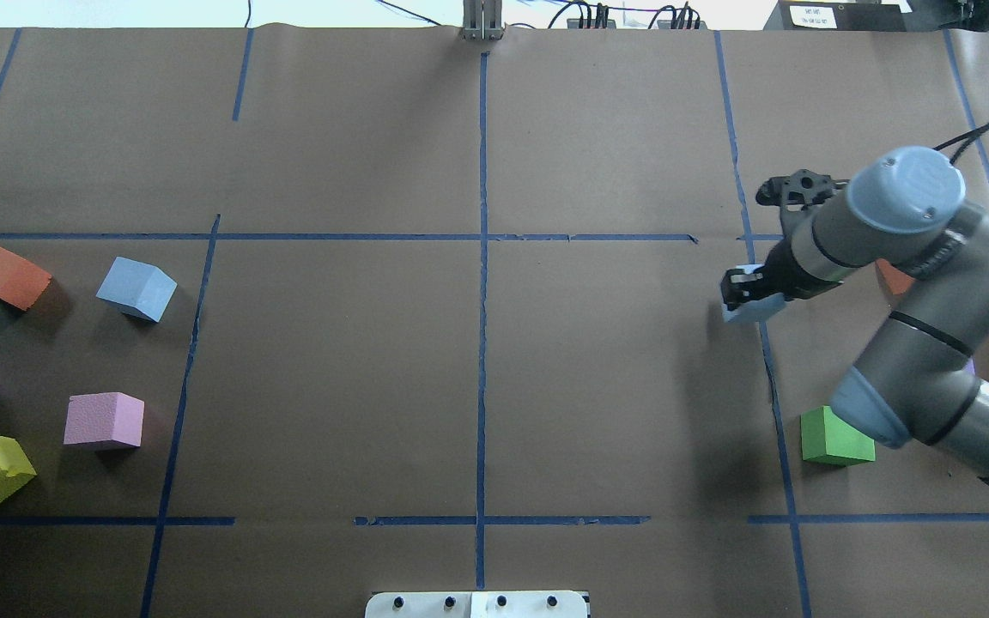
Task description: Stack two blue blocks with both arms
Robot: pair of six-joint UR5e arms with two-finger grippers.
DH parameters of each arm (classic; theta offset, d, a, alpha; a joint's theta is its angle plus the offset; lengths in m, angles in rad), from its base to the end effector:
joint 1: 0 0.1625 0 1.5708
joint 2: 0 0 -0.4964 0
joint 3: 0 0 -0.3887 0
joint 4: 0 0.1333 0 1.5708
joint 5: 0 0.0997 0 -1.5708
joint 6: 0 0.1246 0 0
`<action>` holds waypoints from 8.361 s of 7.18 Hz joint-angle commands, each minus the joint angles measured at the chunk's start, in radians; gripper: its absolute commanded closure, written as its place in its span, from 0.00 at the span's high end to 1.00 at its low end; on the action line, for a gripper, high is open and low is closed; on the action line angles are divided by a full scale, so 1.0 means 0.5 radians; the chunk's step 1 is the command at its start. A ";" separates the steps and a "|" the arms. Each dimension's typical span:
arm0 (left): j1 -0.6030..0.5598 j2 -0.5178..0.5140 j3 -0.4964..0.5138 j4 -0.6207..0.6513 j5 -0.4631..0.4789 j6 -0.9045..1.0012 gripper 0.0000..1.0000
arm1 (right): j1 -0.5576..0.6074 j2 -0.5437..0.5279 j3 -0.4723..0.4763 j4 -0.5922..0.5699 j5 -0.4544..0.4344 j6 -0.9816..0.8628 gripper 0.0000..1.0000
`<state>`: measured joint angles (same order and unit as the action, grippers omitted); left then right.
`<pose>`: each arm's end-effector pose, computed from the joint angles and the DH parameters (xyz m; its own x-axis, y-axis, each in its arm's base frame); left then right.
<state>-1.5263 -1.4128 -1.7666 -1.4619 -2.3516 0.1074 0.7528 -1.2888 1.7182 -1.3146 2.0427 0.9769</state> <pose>-0.0276 -0.4051 0.7334 0.7030 0.0886 -0.7056 -0.1204 0.9927 0.0046 -0.4139 -0.4928 0.5002 0.6914 -0.0353 0.7216 -0.0145 0.9979 0.0627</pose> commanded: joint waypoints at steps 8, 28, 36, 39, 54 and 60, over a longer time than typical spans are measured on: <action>0.000 0.000 -0.001 0.000 0.000 0.000 1.00 | -0.487 1.353 -0.948 -0.242 -0.438 0.586 0.99; 0.827 -0.417 -0.041 -0.782 0.085 -0.950 1.00 | 1.519 -0.972 0.248 -0.592 0.501 -2.464 1.00; 1.285 -0.693 0.204 -0.822 0.426 -1.467 1.00 | 1.519 -0.972 0.236 -0.574 0.510 -2.460 1.00; 1.295 -0.742 0.458 -1.076 0.426 -1.476 1.00 | 1.519 -0.972 0.236 -0.574 0.510 -2.460 1.00; 1.810 -2.258 0.808 -0.095 0.745 -2.230 0.41 | 1.519 -0.975 0.233 -0.574 0.529 -2.460 1.00; 1.828 -2.283 0.843 -0.129 0.773 -2.286 1.00 | 1.519 -0.975 0.236 -0.574 0.529 -2.460 1.00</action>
<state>-0.6122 -2.5529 -1.3460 -1.5259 -1.9651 -1.0350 1.5125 -1.7764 1.8360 -1.6015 2.3071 -0.2531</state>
